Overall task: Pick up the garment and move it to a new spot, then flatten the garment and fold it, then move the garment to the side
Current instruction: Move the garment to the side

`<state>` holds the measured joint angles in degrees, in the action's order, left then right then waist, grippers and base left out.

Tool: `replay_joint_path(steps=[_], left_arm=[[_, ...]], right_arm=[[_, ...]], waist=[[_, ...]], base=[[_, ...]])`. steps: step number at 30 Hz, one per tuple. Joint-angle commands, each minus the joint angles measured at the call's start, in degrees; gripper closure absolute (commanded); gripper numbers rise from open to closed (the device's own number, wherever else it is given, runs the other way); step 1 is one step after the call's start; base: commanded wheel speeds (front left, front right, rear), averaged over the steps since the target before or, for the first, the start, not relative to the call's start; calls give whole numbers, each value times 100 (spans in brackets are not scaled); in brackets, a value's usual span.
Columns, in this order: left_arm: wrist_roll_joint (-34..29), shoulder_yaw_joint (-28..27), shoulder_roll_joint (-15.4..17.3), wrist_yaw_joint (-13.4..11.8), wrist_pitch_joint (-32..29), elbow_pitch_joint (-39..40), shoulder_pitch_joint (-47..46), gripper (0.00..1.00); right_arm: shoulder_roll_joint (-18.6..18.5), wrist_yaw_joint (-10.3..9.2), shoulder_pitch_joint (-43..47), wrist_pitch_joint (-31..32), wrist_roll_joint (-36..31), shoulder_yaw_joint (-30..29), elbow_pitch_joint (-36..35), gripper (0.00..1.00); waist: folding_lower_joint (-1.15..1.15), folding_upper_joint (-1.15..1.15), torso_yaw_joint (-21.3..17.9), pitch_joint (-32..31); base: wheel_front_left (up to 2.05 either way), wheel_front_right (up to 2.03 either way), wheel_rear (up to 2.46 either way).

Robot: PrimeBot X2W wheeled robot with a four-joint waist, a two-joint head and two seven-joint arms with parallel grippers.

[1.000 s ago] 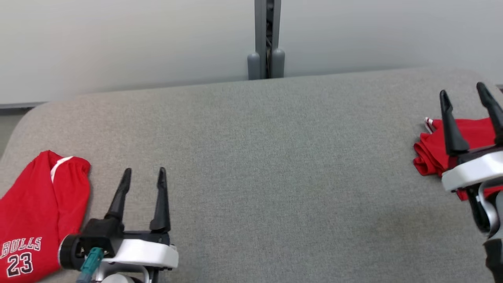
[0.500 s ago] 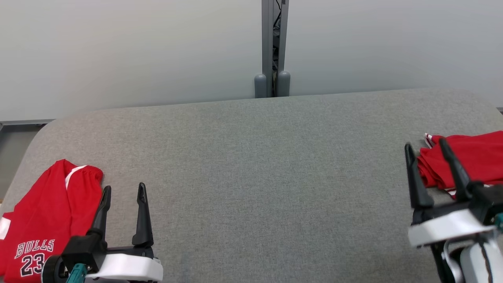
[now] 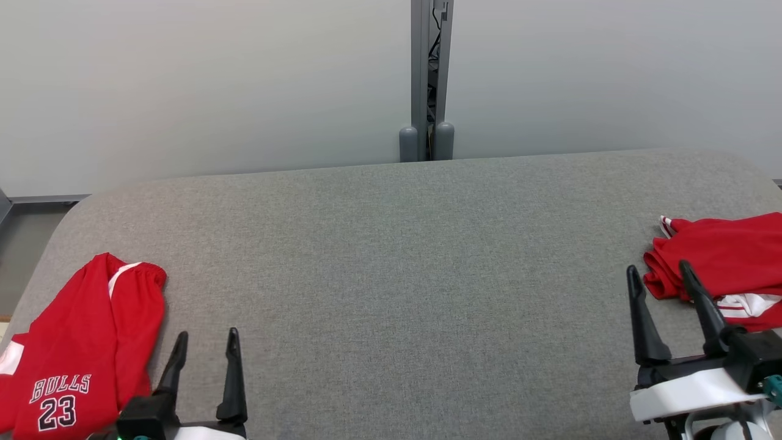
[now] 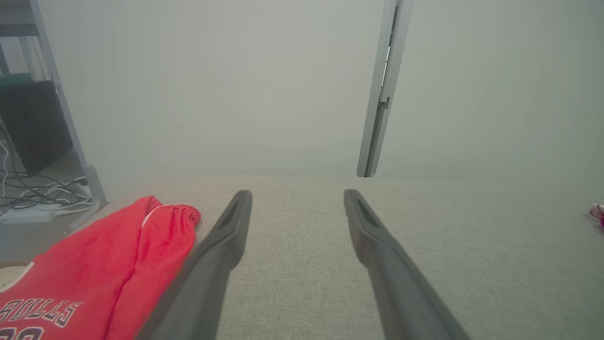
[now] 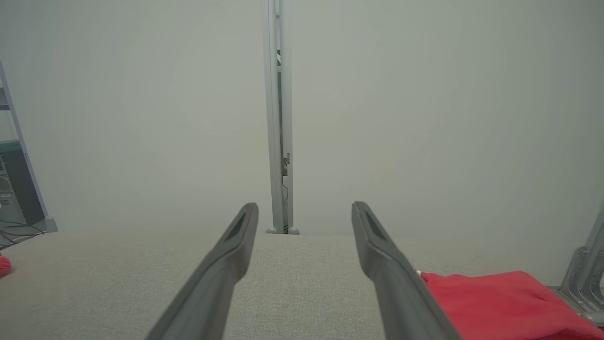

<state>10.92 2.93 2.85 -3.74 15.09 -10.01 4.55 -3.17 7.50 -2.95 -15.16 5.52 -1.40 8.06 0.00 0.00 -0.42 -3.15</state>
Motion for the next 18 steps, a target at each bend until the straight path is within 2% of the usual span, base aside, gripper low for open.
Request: replay_joint_path(steps=[1,18], left_arm=[[-3,35,15,13,2,-28,75,0],[76,156,17,32,2,-61,-22,0]], right_arm=[[-11,-1,44,-1,13,-92,-63,0],[14,-1,109,-1,0,-71,-71,0]], waist=[[0,0,-1,4],[0,0,64,14]], base=[[0,0,0],[0,0,0]])
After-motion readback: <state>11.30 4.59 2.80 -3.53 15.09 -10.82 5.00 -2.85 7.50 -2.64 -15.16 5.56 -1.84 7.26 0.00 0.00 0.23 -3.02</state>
